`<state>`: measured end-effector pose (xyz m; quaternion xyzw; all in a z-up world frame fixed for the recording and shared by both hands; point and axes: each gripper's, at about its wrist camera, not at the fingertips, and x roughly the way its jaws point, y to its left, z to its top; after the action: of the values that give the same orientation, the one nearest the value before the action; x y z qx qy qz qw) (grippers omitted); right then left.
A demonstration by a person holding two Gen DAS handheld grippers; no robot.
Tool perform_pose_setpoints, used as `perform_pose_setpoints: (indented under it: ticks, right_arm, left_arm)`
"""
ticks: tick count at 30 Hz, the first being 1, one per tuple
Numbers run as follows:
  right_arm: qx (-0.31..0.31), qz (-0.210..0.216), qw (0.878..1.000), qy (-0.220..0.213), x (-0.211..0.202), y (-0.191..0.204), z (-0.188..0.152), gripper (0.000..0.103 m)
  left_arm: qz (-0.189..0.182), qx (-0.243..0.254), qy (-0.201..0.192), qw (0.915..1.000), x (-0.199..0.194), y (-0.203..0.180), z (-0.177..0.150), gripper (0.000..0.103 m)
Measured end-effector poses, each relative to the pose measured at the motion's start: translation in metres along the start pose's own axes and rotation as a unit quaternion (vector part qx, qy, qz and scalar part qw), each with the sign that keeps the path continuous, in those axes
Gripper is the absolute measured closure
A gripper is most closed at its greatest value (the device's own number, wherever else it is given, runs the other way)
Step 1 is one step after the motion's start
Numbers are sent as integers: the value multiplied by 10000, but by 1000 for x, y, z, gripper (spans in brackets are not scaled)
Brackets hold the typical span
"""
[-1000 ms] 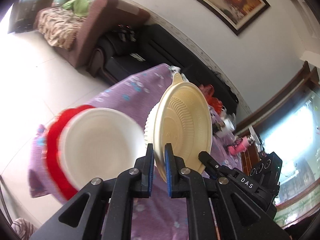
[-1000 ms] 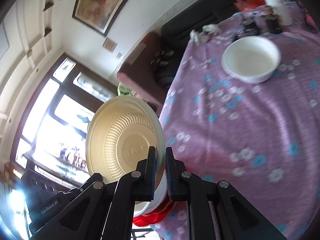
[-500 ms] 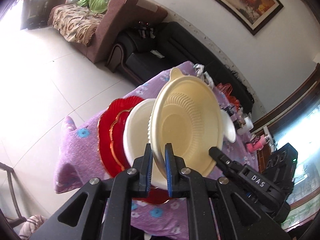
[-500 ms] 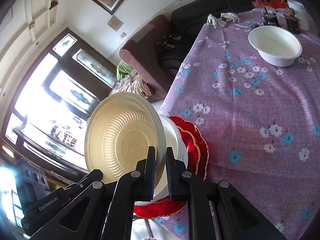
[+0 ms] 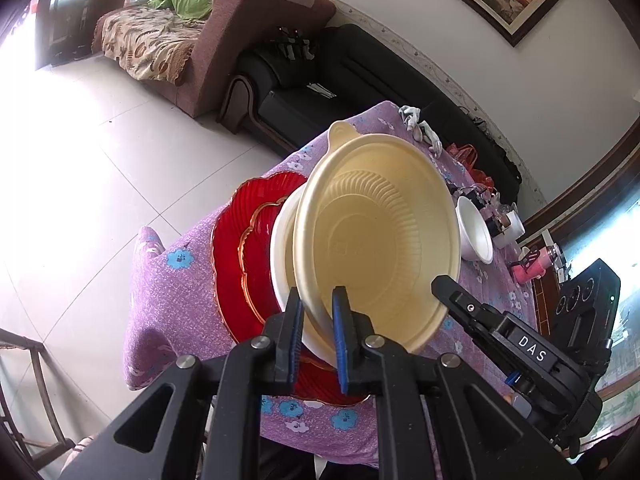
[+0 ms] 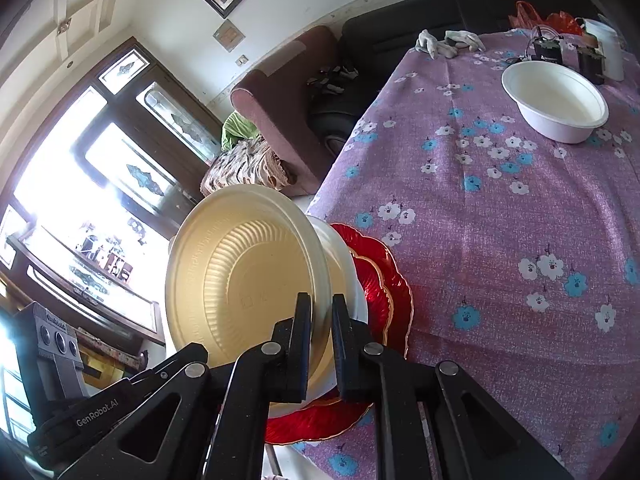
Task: Organize plates and bowls
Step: 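Lift and carry the beige bowl with both grippers onto the red plate stack, then lower the beige bowl into the stacked bowls and open both grippers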
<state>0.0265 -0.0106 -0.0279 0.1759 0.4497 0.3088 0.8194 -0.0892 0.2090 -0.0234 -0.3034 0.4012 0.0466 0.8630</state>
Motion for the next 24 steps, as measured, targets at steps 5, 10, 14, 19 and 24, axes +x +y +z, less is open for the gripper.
perform_pose_setpoints:
  ticks: [5,10,14,19,24]
  right_arm:
    - [-3,2,10000,26,2,0,-1,91]
    - [-17,-59,10000,32,3,0,-2,91]
    - [-3,-72,10000,21,2,-1,-1,91]
    - [35,-56,10000,22,-1,-2,0,91]
    - [-168,-309,9993,-103,-6,3,0,91]
  left_arm:
    - [226,239,-58,9994,0,-9,-1,89]
    - [655,531,-209,9962,-1,-15,-4,86]
    - [1141,813,-580,9884,-9,-21,-5,81]
    - [1476,1007,-957,9793,-18,-24,-5,80]
    - [1575,1011,-1102,9761,-23,-22,-4,80]
